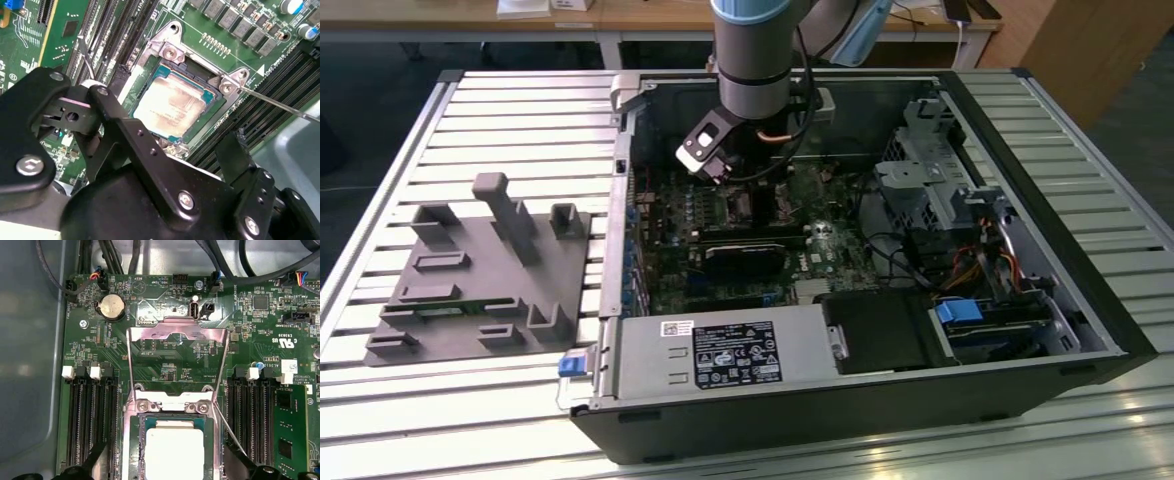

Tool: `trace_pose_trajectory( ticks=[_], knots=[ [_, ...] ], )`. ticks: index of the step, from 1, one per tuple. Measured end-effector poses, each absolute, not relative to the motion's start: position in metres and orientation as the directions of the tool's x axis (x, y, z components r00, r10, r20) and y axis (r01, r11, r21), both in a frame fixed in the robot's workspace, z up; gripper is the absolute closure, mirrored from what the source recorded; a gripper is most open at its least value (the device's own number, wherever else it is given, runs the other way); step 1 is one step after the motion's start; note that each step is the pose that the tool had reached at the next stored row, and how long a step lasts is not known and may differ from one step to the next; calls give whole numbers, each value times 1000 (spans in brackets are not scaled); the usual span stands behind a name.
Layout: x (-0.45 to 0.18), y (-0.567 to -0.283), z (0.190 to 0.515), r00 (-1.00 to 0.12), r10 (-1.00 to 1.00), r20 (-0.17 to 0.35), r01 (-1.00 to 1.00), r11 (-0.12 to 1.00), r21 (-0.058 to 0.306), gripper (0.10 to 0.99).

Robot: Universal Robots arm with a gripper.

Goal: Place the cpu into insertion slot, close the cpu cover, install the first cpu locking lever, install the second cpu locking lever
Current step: 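Place the cpu into insertion slot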

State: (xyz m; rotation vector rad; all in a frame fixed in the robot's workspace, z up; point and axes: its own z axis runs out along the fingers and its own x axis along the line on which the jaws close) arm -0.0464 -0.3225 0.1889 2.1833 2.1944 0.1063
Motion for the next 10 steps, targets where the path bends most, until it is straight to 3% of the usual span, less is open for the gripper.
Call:
trace_pose_trajectory(
  ticks=[10],
  knots=[
    [-46, -322, 189, -6, 1000, 19, 997, 4, 80, 98]
  ],
)
